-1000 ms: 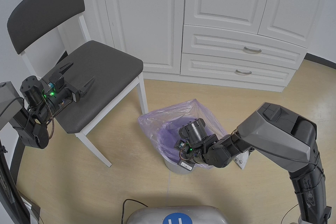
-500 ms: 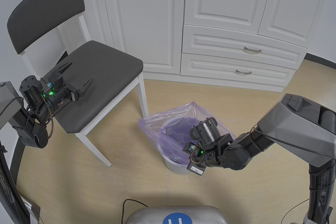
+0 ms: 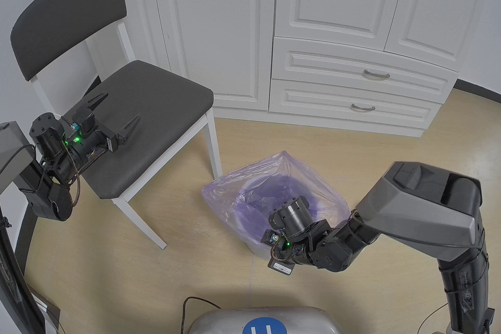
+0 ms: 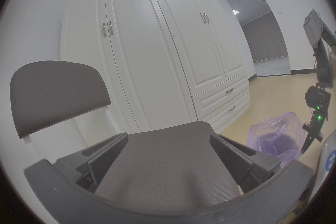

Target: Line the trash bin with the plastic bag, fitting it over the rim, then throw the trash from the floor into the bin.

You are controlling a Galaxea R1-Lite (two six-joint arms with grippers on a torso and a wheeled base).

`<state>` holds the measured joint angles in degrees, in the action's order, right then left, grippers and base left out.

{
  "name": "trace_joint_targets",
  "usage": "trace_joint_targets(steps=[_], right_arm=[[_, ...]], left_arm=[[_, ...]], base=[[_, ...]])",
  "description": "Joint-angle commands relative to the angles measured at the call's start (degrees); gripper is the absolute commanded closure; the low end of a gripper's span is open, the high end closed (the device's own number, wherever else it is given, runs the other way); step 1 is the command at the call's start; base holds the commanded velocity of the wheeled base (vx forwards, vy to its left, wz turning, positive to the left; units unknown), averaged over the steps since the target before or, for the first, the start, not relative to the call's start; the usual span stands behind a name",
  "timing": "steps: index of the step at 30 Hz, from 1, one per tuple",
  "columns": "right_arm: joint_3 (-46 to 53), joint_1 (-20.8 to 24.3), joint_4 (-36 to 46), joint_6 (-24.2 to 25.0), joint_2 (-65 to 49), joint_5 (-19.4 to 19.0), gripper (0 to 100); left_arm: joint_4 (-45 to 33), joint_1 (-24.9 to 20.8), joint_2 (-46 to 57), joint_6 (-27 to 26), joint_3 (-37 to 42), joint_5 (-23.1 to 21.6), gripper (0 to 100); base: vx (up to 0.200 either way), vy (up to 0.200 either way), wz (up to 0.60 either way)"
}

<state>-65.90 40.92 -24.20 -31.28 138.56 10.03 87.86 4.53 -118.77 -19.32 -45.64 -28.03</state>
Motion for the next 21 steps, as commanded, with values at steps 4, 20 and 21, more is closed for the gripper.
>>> trace_joint_targets(steps=[4,20,21], right_arm=[[-0.46,0.12,-0.59,0.17,5.14,-0.01,100],[8.33,0.38,-6.04,1.66,-7.34,-0.01,0],[12.03,0.47,-9.29,2.01,-10.24,-0.01,0]], left_arm=[[0.03,-0.05,-0.41,-0.1,-0.06,-0.01,0],[0.03,-5.15,-1.55,-0.01,2.31,0.25,0],[-0.05,-6.56,-1.37,-0.01,3.63,0.78,0]], base=[[0.0,0.0,0.0],[0.0,0.0,0.0],[0.0,0.0,0.0]])
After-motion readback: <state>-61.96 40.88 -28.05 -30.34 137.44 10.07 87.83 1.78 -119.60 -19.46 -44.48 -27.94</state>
